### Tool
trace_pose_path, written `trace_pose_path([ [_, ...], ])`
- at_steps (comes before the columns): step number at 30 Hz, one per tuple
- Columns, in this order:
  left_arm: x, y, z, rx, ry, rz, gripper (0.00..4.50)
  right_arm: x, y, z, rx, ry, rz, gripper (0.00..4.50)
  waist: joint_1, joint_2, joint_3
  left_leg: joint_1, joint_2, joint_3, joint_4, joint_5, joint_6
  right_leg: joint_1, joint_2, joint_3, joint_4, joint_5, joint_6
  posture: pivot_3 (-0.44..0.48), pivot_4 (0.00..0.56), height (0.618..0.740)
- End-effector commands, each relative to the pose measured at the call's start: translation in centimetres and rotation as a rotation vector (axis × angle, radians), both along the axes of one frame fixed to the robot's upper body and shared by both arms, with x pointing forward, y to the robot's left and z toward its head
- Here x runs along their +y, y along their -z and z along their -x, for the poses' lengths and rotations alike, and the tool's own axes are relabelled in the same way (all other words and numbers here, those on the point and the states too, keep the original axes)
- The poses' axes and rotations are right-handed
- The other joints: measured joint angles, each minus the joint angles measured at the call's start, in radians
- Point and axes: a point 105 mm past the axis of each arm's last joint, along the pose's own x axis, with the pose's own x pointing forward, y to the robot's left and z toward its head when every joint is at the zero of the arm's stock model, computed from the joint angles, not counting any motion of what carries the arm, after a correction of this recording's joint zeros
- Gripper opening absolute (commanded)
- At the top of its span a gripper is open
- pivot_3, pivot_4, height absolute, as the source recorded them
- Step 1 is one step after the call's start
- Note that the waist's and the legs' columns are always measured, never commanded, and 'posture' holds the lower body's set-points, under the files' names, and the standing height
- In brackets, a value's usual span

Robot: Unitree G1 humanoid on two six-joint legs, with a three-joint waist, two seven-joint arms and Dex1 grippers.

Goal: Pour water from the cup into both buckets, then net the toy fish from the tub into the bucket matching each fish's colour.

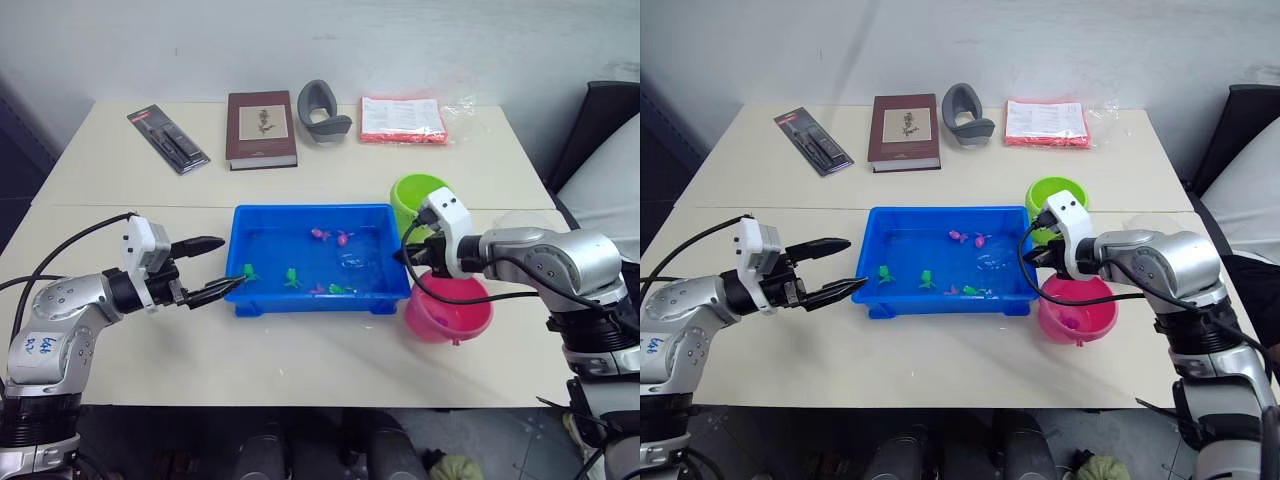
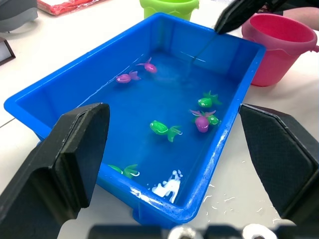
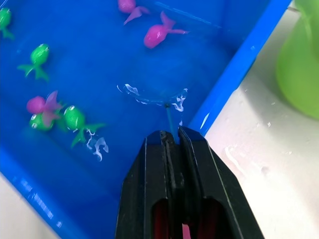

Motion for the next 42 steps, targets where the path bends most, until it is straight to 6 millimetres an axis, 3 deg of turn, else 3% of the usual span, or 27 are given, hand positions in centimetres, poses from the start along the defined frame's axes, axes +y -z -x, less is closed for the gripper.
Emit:
trace_pose_path([
  [1, -0.2, -0.8, 0.1, -0.037, 0.011, -0.016, 4.44, -0.3, -1.2, -0.5, -0.071, 0.029, -0.012, 0.00, 0.000, 0.000, 0.000, 0.000, 0.000, 0.000, 0.000, 0.000, 0.000, 0.000, 0.000, 0.000, 0.000, 0.000, 0.000, 0.000, 0.150, 0.740],
  [14, -0.1, -1.1, -0.5, -0.046, 0.015, -0.017, 4.44, 0.0, -0.8, -0.3, -0.123, 0.019, -0.111, 0.00, -0.001, 0.000, 0.000, 0.000, 0.000, 0.000, 0.000, 0.000, 0.000, 0.000, 0.000, 0.000, 0.001, 0.000, 0.000, 0.000, 0.150, 0.740],
  [23, -0.5, -1.1, -1.0, -0.032, 0.063, -0.030, 4.44, -0.2, -0.6, 1.8, -0.135, -0.077, -0.177, 0.00, 0.001, 0.000, 0.000, 0.000, -0.001, 0.000, 0.000, 0.000, 0.001, 0.000, 0.000, 0.000, 0.000, 0.000, 0.000, 0.000, 0.150, 0.740],
  [28, -0.7, -0.7, -1.2, -0.024, 0.079, -0.030, 4.44, -1.4, -1.1, 2.5, -0.177, -0.080, -0.164, 0.00, 0.001, 0.000, 0.000, 0.000, -0.001, 0.000, 0.000, 0.000, 0.001, 0.000, 0.000, 0.000, 0.000, 0.000, 0.000, 0.000, 0.150, 0.740],
  [35, -1.0, -0.8, -1.3, -0.022, 0.100, -0.023, 4.44, -2.6, -3.1, 5.0, -0.242, -0.136, -0.224, 0.00, 0.002, 0.000, 0.000, 0.000, -0.001, 0.000, 0.000, 0.000, 0.001, 0.000, 0.000, 0.000, 0.000, 0.000, 0.001, 0.000, 0.150, 0.740],
  [42, -3.0, -1.4, -1.6, -0.002, 0.227, -0.017, 4.44, -5.3, -5.4, 9.4, -0.431, -0.184, -0.306, 0.00, 0.019, 0.000, 0.000, 0.000, -0.002, 0.000, 0.000, 0.001, 0.002, 0.001, 0.001, 0.000, -0.001, 0.002, 0.003, 0.000, 0.150, 0.740],
])
